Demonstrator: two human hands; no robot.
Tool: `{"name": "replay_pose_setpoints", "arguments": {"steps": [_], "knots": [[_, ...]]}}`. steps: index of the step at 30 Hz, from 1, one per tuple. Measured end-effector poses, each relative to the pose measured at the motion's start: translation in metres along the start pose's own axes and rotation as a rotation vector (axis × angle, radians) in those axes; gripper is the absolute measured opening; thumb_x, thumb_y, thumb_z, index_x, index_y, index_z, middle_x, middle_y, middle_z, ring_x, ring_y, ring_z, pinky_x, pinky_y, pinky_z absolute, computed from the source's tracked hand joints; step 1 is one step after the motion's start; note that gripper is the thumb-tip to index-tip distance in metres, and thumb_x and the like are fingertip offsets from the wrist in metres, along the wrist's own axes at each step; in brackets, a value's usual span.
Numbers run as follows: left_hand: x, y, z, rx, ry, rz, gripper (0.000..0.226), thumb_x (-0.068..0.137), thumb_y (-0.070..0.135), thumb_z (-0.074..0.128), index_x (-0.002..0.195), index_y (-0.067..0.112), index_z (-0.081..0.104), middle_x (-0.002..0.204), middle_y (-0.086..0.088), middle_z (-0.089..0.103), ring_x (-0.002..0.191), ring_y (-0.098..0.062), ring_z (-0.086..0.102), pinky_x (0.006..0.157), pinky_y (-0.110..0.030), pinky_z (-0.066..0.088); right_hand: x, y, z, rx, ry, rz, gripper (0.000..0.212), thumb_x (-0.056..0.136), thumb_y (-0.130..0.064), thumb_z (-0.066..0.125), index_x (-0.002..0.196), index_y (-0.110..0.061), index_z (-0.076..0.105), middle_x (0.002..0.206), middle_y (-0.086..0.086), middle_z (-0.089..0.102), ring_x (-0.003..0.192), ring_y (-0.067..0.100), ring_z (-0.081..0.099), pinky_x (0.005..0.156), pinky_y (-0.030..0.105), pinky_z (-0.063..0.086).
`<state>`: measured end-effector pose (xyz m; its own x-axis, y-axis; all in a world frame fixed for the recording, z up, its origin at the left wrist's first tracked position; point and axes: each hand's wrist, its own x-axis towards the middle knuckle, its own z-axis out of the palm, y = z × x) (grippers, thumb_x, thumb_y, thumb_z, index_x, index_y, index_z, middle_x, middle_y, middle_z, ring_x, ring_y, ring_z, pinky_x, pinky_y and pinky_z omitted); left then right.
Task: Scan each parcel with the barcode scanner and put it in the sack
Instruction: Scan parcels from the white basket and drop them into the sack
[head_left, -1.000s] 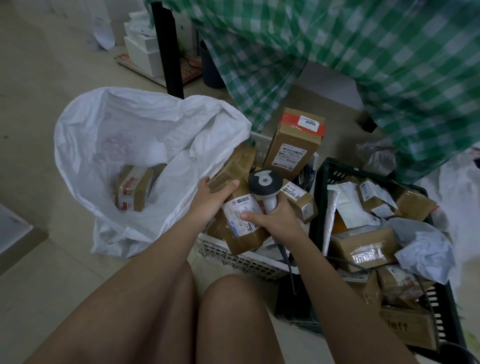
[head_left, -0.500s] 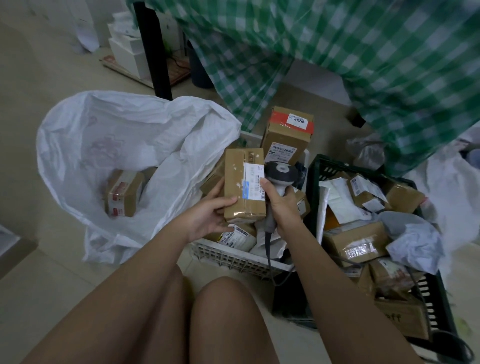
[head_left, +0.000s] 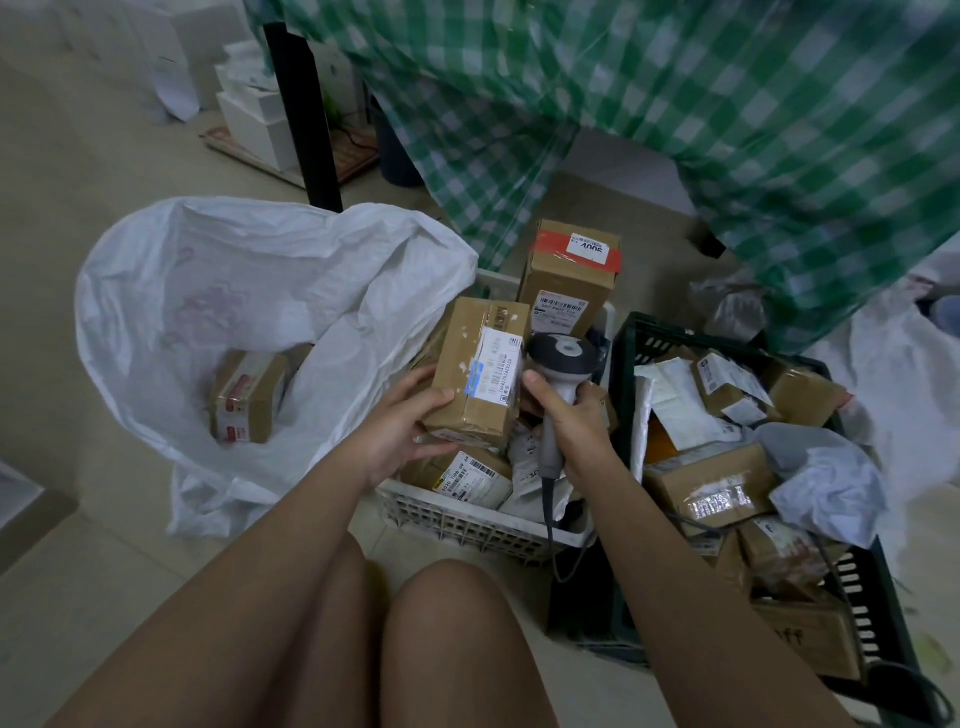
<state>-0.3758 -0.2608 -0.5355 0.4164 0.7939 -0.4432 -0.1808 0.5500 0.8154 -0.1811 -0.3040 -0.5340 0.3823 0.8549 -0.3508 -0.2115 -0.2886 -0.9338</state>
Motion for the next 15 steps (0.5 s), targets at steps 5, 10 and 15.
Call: {"name": "replay_pose_setpoints", "arguments": {"steps": [5, 10, 15], "knots": [[-0.001, 0.000, 0.005, 0.013, -0.055, -0.001, 0.039, 0.094, 0.016, 0.055, 0.130, 0.031, 0.052, 0.123, -0.003, 0.062, 0.111, -0.021, 0.062, 0.078, -0.040, 0.058, -0.006, -0.003, -0.001, 0.026, 0.018, -0.043, 0.056, 0.079, -0.012, 0.076, 0.127, -0.011, 0.047, 0.098, -0.007, 0.069, 0.080, 0.000, 0.068, 0.063, 0.015, 0.055], [-0.002, -0.005, 0.012, 0.103, 0.039, 0.124, 0.035, 0.098, 0.018, 0.051, 0.131, 0.029, 0.046, 0.116, 0.005, 0.059, 0.105, -0.014, 0.061, 0.076, -0.038, 0.060, -0.006, 0.000, 0.004, 0.049, 0.072, -0.052, 0.070, 0.074, -0.017, 0.082, 0.133, -0.009, 0.044, 0.114, 0.003, 0.068, 0.098, 0.011, 0.067, 0.077, 0.025, 0.057], [0.000, -0.013, 0.019, 0.272, 0.091, 0.234, 0.027, 0.094, 0.026, 0.057, 0.116, 0.025, 0.041, 0.122, -0.006, 0.048, 0.100, -0.018, 0.063, 0.074, -0.036, 0.061, -0.002, 0.005, 0.013, 0.049, 0.110, -0.046, 0.080, 0.066, -0.026, 0.088, 0.132, -0.018, 0.043, 0.122, 0.002, 0.064, 0.107, 0.017, 0.064, 0.090, 0.041, 0.055]]}}
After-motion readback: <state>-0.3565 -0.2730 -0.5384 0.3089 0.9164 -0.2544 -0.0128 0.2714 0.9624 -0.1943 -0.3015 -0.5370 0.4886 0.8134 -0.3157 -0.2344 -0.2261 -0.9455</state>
